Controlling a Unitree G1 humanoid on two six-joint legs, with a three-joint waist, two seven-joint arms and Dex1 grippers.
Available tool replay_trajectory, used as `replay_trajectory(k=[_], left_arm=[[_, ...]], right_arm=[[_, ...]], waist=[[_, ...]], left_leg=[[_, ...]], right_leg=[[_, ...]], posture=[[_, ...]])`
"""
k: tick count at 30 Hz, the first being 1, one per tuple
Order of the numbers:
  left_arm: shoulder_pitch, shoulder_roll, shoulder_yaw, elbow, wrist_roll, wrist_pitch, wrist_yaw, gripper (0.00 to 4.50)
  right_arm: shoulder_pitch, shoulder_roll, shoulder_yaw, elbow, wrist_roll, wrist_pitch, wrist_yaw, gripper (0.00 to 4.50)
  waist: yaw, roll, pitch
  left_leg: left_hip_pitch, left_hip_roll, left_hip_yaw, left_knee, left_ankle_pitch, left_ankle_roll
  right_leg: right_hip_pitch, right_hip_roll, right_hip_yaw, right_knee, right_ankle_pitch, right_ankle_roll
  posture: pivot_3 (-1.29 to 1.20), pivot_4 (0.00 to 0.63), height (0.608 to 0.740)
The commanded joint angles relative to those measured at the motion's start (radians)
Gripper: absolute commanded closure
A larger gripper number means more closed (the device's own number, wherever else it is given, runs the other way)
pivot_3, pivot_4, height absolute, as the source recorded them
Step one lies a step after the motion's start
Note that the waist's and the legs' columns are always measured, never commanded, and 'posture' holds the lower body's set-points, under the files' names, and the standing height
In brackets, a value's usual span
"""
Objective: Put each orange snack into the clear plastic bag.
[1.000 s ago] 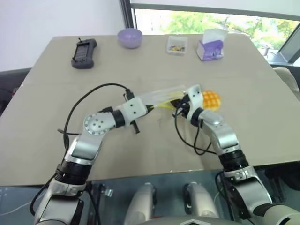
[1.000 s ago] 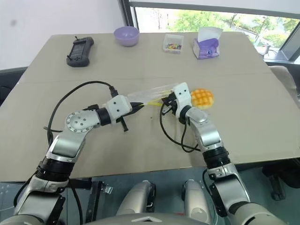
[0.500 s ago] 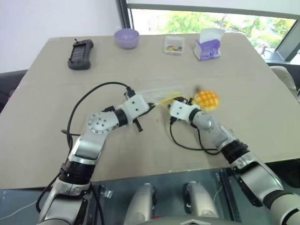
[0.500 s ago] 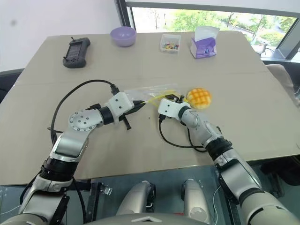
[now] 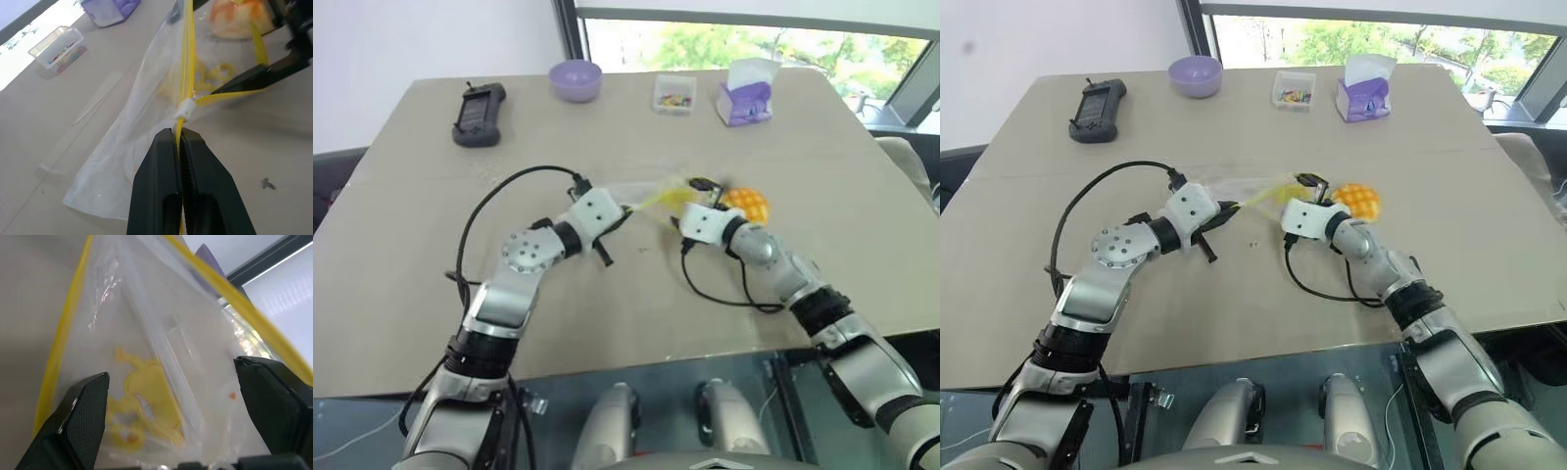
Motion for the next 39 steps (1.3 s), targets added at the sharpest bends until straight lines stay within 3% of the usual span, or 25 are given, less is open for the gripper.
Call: replay_trajectory(k=[1,6,13,21,27,30,36,39], left_arm=[[-0.042,-0.003,0.034,0.014,-0.003,0.012,0.035,4.5],[-0.074,-0.009,0.028,0.049,-0.005,0.004,0.047,4.5],[-0.127,-0.028,0.046,0.106,-0.028,0.014,0.058,4.5],[-0.146,-0.034,0.054,0.118,-0.05,0.022,0.053,4.5],[-0.158,-0.039,0.058,0.13,-0.066,0.032,0.049,4.5],[-0.162,-0.043,0.06,0.132,-0.07,0.038,0.055,4.5],[-0.159,-0.038,0.058,0.132,-0.063,0.041,0.063,4.5],[-0.158,-0.037,0.054,0.134,-0.056,0.043,0.068,4.5]], right_arm=[[0.009,-0.054,-0.062,-0.099,0.065,-0.002,0.083,0.04],[0.031,-0.08,-0.123,-0.17,0.143,0.062,0.156,0.04],[0.139,-0.04,-0.27,-0.281,0.314,0.31,0.188,0.04],[0.173,0.029,-0.393,-0.221,0.416,0.532,0.104,0.04],[0.179,0.049,-0.402,-0.102,0.434,0.551,0.084,0.04],[0.184,0.051,-0.386,-0.074,0.427,0.526,0.089,0.83],[0.177,0.019,-0.374,-0.15,0.402,0.474,0.097,3.46],[0.162,0.012,-0.388,-0.282,0.458,0.525,0.154,3.46]], waist=[[0.001,0.0,0.0],[0.001,0.0,0.0],[0.007,0.0,0.0],[0.006,0.0,0.0],[0.008,-0.001,0.0],[0.01,-0.001,-0.001],[0.01,-0.001,-0.001],[0.01,0.0,0.0]], left_leg=[[0.0,0.0,0.0,0.0,0.0,0.0],[0.0,0.0,0.0,0.0,0.0,0.0],[0.0,0.0,0.0,0.0,0.0,0.0],[0.0,0.0,0.0,0.0,0.0,0.0],[0.001,0.0,0.0,0.0,0.0,0.0],[0.002,0.0,0.0,0.001,0.0,0.0],[0.005,0.0,-0.001,0.001,0.0,0.0],[0.003,0.0,-0.001,0.001,0.0,0.0]], right_leg=[[0.0,0.0,0.0,0.0,0.0,0.0],[0.0,0.0,0.0,0.0,0.0,0.0],[0.0,0.0,0.0,0.0,0.0,0.0],[0.0,0.0,0.0,0.0,0.0,0.0],[0.001,0.0,0.0,0.0,0.0,0.0],[0.004,0.0,-0.001,0.0,0.0,0.0],[0.007,0.0,-0.003,-0.001,0.0,0.0],[0.006,0.0,-0.003,-0.002,0.0,0.0]], posture=[[0.0,0.15,0.74],[0.0,0.15,0.74],[0.0,0.15,0.74],[0.0,0.15,0.74],[0.0,0.15,0.74],[0.0,0.15,0.74],[0.0,0.15,0.74],[0.0,0.15,0.74]])
